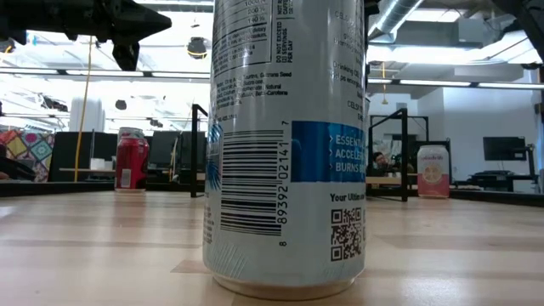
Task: Place canned beverage on shelf
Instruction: Put the top right white blue soda can on the shelf
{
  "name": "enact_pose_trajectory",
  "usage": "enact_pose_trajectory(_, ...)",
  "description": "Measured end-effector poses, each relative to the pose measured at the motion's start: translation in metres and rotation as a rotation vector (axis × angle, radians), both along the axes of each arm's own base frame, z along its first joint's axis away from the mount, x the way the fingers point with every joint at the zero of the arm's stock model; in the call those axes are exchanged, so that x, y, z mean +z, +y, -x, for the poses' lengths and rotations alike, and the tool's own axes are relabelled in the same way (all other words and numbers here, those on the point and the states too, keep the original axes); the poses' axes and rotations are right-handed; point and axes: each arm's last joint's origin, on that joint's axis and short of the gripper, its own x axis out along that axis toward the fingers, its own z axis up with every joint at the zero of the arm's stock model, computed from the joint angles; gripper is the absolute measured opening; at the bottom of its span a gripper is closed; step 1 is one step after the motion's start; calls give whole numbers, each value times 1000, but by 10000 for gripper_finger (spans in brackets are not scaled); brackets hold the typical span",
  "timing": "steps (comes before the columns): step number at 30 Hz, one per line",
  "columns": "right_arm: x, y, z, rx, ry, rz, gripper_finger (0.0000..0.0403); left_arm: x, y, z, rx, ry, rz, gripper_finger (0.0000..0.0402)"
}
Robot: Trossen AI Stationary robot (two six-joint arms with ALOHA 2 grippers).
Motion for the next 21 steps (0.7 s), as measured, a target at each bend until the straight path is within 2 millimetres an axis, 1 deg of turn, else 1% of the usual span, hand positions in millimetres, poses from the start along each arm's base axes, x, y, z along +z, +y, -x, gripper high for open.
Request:
enact_pose_trajectory(6, 0, 2, -3, -26, 12, 54, 262, 0, 0, 0, 0, 0, 0, 0)
enact_pose_trajectory(10, 0, 2, -3, -32, 14, 62, 273, 0, 0, 0, 0, 0, 0, 0)
enact_pose_trajectory(14, 1, 3, -4, -29, 2, 77, 296, 0, 0, 0, 0, 0, 2, 0)
enact_pose_trajectory(21, 1, 4, -6, 11, 5, 93, 349, 0, 0, 0, 0, -1, 3, 0)
